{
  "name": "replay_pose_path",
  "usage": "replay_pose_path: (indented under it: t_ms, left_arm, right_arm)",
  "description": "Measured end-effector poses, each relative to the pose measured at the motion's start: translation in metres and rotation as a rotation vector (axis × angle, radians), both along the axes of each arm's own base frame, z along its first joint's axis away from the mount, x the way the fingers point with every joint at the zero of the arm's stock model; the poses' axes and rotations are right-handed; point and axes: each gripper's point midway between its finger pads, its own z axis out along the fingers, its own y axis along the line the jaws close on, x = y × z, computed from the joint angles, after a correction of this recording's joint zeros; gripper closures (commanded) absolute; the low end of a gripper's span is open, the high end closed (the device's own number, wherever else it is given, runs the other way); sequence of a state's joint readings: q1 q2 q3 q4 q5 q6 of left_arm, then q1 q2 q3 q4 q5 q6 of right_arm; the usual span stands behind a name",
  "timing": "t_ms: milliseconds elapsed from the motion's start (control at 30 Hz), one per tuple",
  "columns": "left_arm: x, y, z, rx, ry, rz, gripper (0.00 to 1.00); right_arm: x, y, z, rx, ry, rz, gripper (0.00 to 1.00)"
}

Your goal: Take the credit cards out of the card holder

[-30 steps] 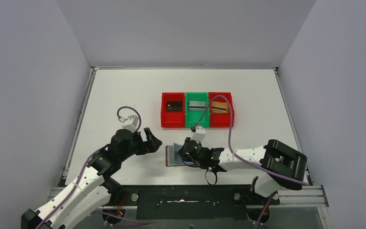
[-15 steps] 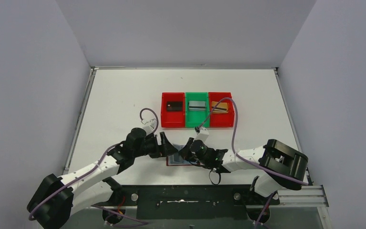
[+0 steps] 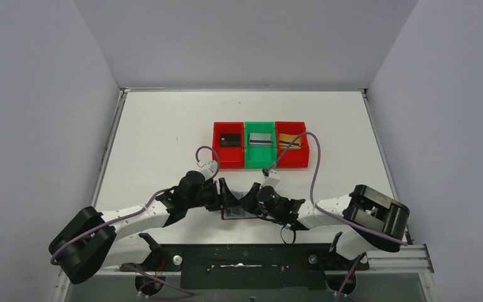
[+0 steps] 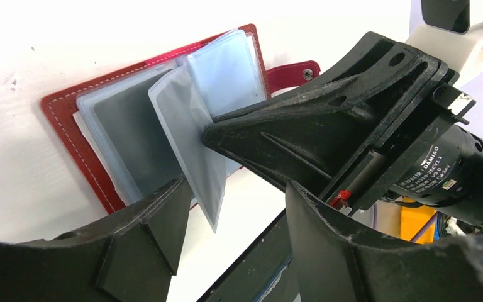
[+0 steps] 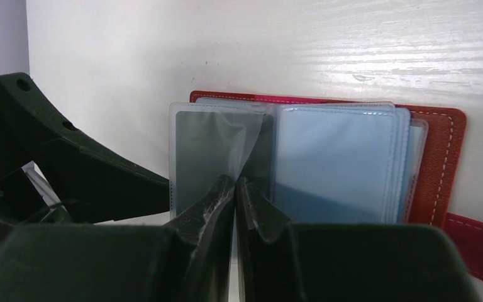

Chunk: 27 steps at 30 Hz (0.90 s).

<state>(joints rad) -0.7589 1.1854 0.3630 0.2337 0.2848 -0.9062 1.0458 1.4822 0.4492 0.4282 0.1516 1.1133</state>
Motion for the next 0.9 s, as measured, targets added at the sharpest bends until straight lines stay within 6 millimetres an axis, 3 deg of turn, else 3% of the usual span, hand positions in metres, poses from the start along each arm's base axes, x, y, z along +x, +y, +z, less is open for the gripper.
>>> replay_pose_path:
  t_ms: [233,467,733,900]
  left_arm:
    - [-0.001,-0.006,-0.011,0.01,0.015,-0.015,0.53]
    - [-0.003,-0.015,-0.012,0.002,0.019,-0.045,0.56]
    - [0.0,-0.027,0.002,-0.028,-0.012,-0.07,0.56]
    - [0.003,-0.04,0.01,-0.042,-0.032,-0.096,0.56]
  right_arm:
    - [-0.001,-0.004,0.005,0.02,-0.003,-0.008,0.71]
    - [0.004,-0.014,0.03,0.062,-0.035,-0.056,0.51]
    - [0.005,-0.048,0.023,-0.035,-0.01,-0.169,0.45]
    - [0.006,-0.068,0.03,-0.049,-0.016,-0.247,0.43]
